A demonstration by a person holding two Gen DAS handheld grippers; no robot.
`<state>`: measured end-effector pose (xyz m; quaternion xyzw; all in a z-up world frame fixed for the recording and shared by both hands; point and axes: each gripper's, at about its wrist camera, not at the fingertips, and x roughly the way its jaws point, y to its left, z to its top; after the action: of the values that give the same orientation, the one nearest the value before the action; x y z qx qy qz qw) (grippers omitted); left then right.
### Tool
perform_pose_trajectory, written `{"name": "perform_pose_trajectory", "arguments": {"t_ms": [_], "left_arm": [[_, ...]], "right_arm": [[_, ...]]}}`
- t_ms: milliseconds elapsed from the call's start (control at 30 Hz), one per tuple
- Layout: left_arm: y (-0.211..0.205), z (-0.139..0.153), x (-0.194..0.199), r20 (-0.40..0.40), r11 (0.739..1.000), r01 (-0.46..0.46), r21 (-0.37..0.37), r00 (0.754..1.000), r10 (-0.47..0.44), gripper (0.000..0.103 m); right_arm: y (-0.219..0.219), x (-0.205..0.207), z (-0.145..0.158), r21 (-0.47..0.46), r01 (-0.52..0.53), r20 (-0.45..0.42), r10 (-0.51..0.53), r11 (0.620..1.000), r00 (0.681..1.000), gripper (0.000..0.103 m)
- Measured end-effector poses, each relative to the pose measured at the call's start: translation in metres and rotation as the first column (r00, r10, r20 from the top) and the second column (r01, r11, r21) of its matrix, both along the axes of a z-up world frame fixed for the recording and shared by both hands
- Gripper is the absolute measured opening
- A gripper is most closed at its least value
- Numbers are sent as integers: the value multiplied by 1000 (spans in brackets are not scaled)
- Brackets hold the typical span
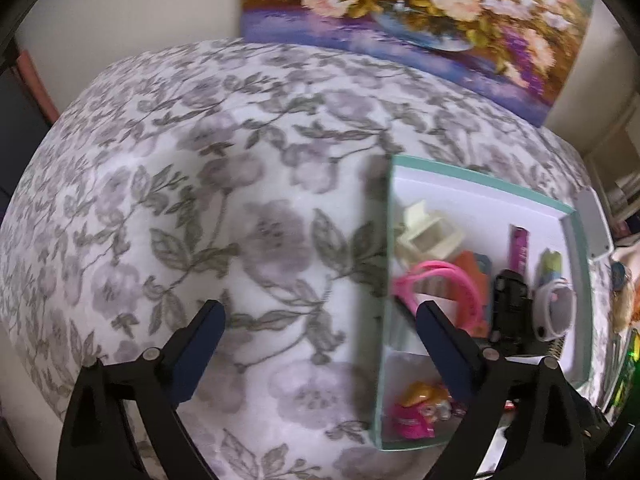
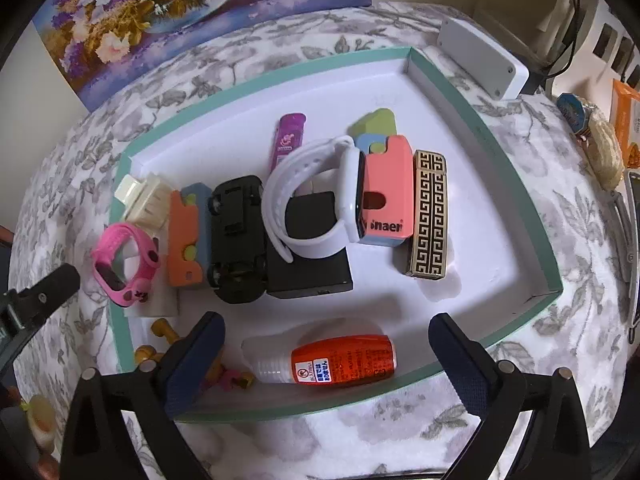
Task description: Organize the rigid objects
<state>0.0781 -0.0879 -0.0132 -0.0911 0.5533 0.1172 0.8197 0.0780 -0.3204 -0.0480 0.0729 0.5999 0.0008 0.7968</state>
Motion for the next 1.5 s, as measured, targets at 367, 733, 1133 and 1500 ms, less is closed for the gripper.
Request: {"name": "perform_pose_trajectory", "arguments": {"t_ms": [367, 733, 1133, 1500], "left_arm": [[27, -13, -18, -55, 998, -59, -4, 997, 58, 101], [32, -7, -39, -111, 998, -7, 59, 994, 14, 101], [39, 6, -62, -91, 992, 13, 123, 996, -2, 101], [44, 17, -75, -56, 994, 41, 104, 998, -35, 101]], "right_arm": [[15, -14, 22, -25, -11, 65, 13, 1000, 998, 103], [36, -38, 42, -38, -64, 126, 69, 997, 990, 103], [38, -61, 53, -45, -55, 152, 61, 997, 987, 103], [46, -70, 57, -58, -78, 161, 86, 995, 983, 103]]}}
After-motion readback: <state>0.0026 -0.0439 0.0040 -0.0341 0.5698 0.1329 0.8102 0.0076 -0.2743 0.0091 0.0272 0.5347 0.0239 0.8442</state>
